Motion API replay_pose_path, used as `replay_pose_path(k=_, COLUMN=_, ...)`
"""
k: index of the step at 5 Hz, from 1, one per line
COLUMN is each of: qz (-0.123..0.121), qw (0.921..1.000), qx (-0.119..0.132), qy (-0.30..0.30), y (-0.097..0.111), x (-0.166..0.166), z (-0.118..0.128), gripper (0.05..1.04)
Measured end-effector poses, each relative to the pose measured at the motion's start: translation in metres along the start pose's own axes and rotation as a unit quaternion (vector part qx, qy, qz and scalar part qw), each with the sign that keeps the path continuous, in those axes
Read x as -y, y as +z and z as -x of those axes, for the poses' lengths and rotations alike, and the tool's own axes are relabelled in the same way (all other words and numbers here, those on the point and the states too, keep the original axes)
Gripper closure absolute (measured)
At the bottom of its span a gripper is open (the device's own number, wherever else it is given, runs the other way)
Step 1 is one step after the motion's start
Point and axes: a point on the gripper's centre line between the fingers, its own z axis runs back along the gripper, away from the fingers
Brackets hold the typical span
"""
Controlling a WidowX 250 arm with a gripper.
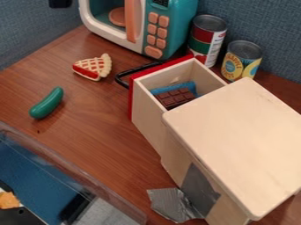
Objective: Closed the drawer
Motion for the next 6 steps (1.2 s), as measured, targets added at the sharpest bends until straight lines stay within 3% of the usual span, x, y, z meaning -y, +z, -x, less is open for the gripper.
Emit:
replay_pose_path(k=1, qz=0.017, qw=0.9997, qx=-0.003, qy=-0.017, y=-0.010, x=0.001, z=-0.004, gripper=0.083)
replay_pose_path(k=2, qz=0.042, qw=0.9880, qx=0.057, qy=-0.137, y=-0.031, x=-0.043, z=0.006, gripper=0.083)
replay_pose_path(k=3, qz=0.045, qw=0.9631, qx=0.105, qy=-0.244, y=-0.045, x=-0.080, z=0.025, gripper=0.083)
replay_pose_path(k=4, qz=0.040, qw=0.9232, qx=0.110, qy=-0.366, y=-0.049, x=-0.090, z=0.024, gripper=0.083)
replay_pose_path(k=5, qz=0.036, qw=0.8755, qx=0.100, qy=-0.471, y=-0.064, x=-0.078, z=0.025, gripper=0.083)
replay_pose_path(k=6, qz=0.034, qw=0.8066, qx=0.093, qy=-0.583, y=-0.073, x=-0.055, z=0.009, gripper=0.083)
